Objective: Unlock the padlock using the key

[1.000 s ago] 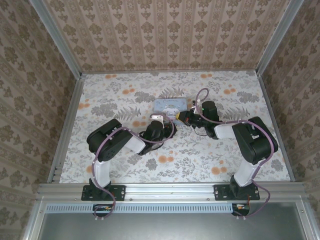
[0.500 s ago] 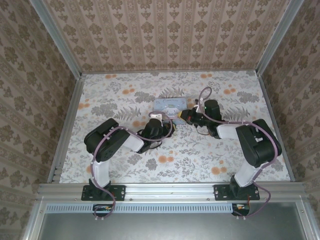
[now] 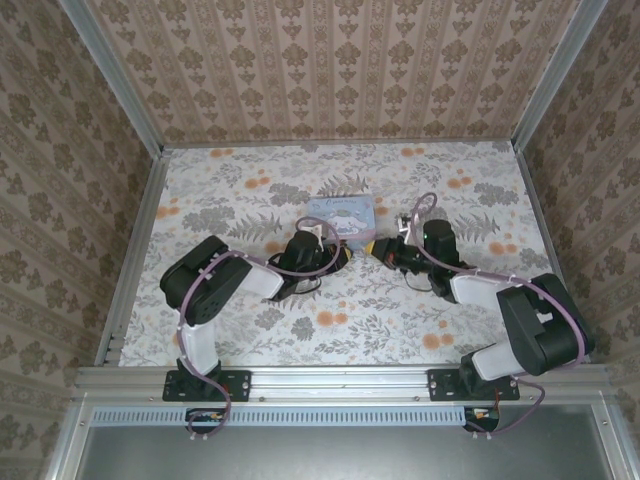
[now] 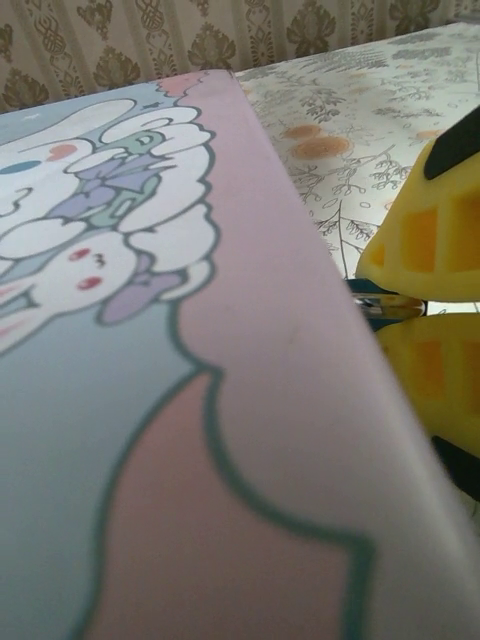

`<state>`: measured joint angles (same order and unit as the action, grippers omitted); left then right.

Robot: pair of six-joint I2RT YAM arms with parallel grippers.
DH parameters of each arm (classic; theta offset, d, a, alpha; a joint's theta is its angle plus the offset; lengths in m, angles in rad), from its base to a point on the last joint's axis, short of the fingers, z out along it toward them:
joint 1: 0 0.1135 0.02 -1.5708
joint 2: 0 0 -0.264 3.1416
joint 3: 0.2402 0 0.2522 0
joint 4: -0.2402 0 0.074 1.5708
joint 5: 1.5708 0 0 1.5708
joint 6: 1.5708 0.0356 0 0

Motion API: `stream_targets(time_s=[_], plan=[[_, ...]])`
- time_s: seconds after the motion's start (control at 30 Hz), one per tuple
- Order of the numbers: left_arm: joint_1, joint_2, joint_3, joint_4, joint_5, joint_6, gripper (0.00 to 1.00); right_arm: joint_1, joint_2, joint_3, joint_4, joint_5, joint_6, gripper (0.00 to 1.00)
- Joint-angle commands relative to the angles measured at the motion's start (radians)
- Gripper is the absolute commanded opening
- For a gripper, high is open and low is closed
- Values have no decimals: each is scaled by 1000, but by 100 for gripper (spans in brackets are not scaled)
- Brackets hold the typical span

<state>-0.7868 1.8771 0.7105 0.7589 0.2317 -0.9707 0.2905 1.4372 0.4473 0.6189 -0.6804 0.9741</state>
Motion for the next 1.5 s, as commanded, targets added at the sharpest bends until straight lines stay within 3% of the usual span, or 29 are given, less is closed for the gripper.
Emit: stream_targets(time_s=[0.0,0.37,0.8,1.47], plan=[[7,-54,28,-41,68,-12,0,-2,-18,-67,26,-24,-17,0],[20,-58,57,-54,165,-38,0,-1,-14,-184,86,17,-10,0],[27,-15,41,80,253,-158,0,-1,99,-176,230,37,63,0],[32,17,18,124,254,-187,0,-1,221,-80,277,68,97,0]])
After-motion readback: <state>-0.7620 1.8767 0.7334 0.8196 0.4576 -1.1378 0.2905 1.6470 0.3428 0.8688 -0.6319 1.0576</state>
